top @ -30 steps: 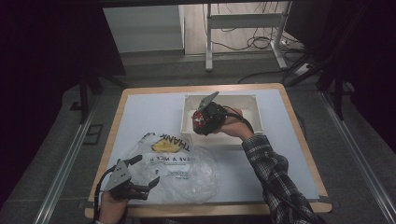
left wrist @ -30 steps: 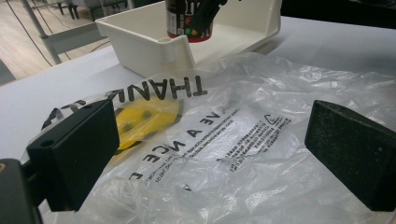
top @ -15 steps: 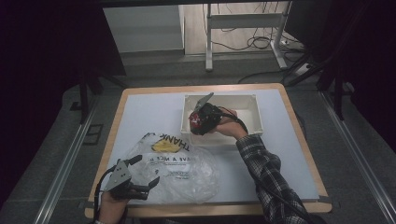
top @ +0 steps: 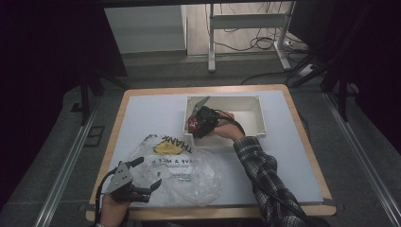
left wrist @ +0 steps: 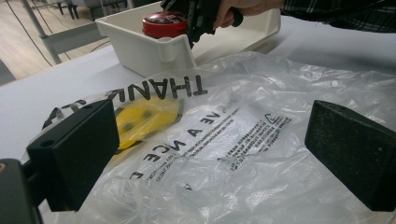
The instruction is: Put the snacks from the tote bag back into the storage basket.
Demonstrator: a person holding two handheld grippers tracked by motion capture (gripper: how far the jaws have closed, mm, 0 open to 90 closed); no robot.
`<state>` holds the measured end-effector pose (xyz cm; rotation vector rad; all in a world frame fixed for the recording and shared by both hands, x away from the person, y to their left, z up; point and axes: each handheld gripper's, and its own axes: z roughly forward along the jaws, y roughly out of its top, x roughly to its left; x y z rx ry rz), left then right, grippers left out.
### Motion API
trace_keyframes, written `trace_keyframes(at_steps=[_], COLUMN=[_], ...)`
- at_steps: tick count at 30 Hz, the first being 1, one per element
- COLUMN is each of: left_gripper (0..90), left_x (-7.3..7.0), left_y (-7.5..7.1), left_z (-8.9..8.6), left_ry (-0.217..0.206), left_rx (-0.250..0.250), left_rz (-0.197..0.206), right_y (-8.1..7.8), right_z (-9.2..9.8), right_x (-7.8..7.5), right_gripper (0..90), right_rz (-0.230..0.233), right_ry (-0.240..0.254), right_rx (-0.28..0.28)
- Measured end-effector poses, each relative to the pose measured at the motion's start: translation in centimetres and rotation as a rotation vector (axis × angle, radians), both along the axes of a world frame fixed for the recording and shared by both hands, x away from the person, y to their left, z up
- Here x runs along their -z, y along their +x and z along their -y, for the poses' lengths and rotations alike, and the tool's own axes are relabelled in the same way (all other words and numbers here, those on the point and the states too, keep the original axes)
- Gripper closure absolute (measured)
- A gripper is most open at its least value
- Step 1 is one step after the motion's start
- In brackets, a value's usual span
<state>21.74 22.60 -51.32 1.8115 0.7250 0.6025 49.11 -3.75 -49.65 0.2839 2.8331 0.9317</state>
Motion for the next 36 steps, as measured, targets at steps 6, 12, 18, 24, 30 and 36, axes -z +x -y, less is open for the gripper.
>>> trace_keyframes(at_steps=[6, 12, 18, 24, 30, 36], left_gripper=[2.9, 2.9, 2.9, 2.9, 2.9, 2.9], left_x=[0.0, 0.0, 0.0, 0.0, 0.0, 0.0], left_y=[0.0, 0.0, 0.0, 0.0, 0.0, 0.0], left_z=[0.0, 0.0, 0.0, 0.0, 0.0, 0.0], left_ry=[-0.003, -0.004, -0.005, -0.004, -0.002, -0.001], left_rx=[0.001, 0.001, 0.002, 0.002, 0.003, 0.001], left_rz=[-0.001, 0.0, -0.001, -0.001, 0.0, 0.0], right_y=[0.5, 0.8, 1.0, 1.1, 0.9, 0.6], right_z=[-0.2, -0.2, -0.1, 0.1, 0.2, 0.3], right_x=[0.7, 1.4, 1.5, 1.1, 0.8, 0.4], right_gripper=[25.6, 25.4, 25.0, 17.4, 9.9, 7.5], right_rz=[-0.008, -0.014, -0.018, -0.029, -0.015, 0.004], right_ry=[0.0, 0.0, 0.014, 0.046, 0.051, 0.063], right_rx=[0.021, 0.029, 0.036, 0.057, 0.056, 0.067])
